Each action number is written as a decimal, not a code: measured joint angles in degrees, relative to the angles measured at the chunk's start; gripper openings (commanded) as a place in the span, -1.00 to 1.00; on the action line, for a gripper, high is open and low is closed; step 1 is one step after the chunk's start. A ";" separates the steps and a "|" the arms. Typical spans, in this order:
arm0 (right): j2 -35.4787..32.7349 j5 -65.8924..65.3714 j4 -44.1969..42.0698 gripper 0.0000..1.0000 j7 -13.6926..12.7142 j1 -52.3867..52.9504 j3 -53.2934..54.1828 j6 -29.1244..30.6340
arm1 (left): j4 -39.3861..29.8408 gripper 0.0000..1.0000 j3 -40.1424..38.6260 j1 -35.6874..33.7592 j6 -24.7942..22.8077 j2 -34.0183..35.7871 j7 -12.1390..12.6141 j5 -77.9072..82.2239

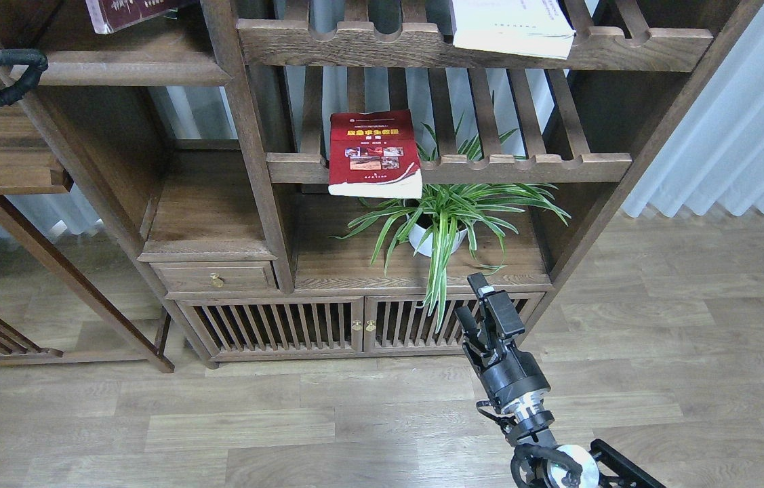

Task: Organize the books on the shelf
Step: 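Raise the right gripper toward the shelf while the left gripper withdraws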

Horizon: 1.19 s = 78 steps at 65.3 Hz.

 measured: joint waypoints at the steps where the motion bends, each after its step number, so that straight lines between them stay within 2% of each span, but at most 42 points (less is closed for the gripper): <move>1: -0.02 0.00 0.01 0.95 0.00 -0.06 0.01 0.00 | -0.39 0.27 -0.01 0.24 0.00 0.00 0.00 0.00; 17: -0.50 0.03 0.10 0.95 0.01 -0.60 0.13 0.00 | -10.74 0.32 -3.54 6.74 0.04 2.93 -0.03 0.01; 41: -0.54 0.10 0.11 0.95 0.00 -0.54 0.11 0.00 | -22.10 0.38 -9.73 14.95 0.04 5.58 -0.27 -0.07; 54: -0.57 0.10 0.09 0.95 -0.01 -0.51 0.08 0.00 | -30.70 0.38 -14.94 24.36 0.01 6.33 -0.28 -0.10; 78: -0.59 0.10 0.01 0.95 0.00 -0.63 0.07 0.00 | -34.40 0.39 -18.12 31.43 -0.04 5.80 -0.27 -0.09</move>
